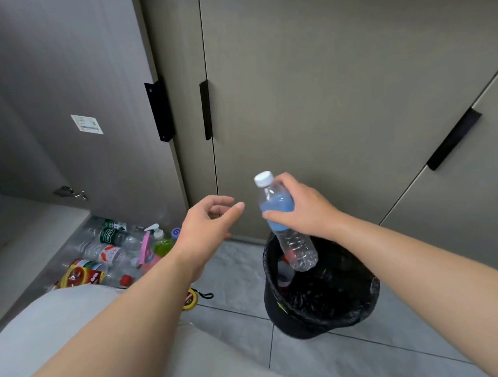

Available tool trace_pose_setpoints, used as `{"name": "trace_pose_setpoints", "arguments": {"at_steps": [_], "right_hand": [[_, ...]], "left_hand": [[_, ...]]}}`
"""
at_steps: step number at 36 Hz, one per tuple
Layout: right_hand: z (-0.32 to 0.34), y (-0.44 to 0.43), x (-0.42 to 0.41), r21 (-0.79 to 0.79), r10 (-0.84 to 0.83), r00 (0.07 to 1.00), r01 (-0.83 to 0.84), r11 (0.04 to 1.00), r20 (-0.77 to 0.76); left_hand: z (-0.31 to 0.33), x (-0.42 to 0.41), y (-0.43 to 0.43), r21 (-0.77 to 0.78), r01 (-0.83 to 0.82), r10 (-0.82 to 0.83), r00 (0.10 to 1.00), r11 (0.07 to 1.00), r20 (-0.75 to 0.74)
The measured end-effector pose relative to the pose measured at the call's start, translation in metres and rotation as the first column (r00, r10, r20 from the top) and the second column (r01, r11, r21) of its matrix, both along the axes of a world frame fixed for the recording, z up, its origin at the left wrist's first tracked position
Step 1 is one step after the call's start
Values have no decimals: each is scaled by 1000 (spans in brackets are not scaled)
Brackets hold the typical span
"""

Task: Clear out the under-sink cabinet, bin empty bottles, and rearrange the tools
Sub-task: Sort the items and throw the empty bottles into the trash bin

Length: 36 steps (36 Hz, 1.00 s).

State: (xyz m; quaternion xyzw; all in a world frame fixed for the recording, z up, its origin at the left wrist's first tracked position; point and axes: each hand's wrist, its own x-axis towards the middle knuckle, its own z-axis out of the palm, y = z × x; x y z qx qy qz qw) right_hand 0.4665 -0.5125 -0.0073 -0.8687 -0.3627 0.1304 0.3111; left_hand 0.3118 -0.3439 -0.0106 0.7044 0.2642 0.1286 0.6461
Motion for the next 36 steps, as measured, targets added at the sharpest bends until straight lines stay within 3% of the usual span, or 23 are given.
{"name": "trace_pose_setpoints", "arguments": {"at_steps": [4,13,26,31,34,36], "right_hand": [[-21,-27,14,-119,-25,994,12,993,-106],[-109,-48,-9,-366,-48,995,15,931,-82],[-166,-46,-34,-441,-170,962,61,895,-212],[-159,-36,-33,-557,-119,984,24,830,-135],[-145,-28,-32,-636,-77,997,49,770,-17],[-129,-19,-29,-613,-51,997,80,786,64]], "left_hand": [[-8,-2,3,124,4,11,993,992,-115],[-21,-3,6,300,82,-8,971,950,-239],[-24,-12,11,281,141,-55,955,949,-293],[-25,-13,15,292,153,-58,949,944,-309],[-22,-15,21,310,186,-74,938,933,-339],[-16,-15,30,321,216,-82,920,922,-384]]}}
